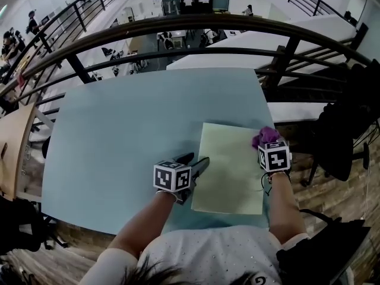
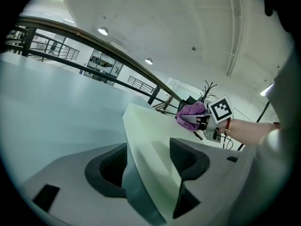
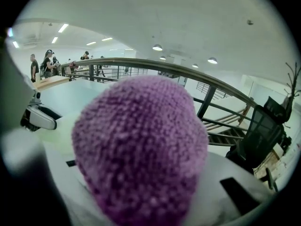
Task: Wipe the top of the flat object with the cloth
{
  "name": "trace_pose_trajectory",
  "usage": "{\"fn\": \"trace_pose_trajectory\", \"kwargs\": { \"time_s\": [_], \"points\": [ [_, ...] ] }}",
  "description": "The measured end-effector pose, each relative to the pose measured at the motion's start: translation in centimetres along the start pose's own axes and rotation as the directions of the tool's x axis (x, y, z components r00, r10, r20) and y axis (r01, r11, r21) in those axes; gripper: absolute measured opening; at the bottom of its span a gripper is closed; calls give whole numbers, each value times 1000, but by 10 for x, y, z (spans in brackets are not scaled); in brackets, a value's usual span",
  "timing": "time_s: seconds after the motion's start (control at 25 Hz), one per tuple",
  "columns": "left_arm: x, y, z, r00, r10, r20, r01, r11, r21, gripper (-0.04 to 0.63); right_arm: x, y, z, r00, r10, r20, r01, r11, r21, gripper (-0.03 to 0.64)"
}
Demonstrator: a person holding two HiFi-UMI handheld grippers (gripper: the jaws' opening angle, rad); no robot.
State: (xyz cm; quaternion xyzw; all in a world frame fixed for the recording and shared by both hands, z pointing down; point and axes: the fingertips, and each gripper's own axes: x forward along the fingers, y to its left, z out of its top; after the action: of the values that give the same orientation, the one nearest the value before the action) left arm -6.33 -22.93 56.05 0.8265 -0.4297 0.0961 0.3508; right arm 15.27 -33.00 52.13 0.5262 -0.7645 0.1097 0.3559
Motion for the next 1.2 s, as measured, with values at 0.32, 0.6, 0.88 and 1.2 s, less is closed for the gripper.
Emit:
{"fn": "trace_pose_trajectory", "kwargs": {
  "time_s": [0.32, 0.6, 0.88, 1.2],
  "points": [
    [-3, -2, 0, 1000, -2, -13, 2, 1000, -4, 279, -33, 191, 86, 774, 593, 223, -602, 798, -36, 32],
    [-4, -4, 0, 1000, 5, -2, -5, 1000, 5, 279, -3, 238, 47, 822, 570, -26, -567, 811, -145, 32],
    [-5, -2, 0, 1000, 10, -9, -10, 1000, 14, 279, -1, 206, 35, 887, 460, -49, -462, 883, -83, 34],
    [-5, -4, -1, 1000, 6, -22, -6, 1000, 7, 279, -14, 137, 3, 939, 332, -88, -337, 941, -39, 34]
  ]
}}
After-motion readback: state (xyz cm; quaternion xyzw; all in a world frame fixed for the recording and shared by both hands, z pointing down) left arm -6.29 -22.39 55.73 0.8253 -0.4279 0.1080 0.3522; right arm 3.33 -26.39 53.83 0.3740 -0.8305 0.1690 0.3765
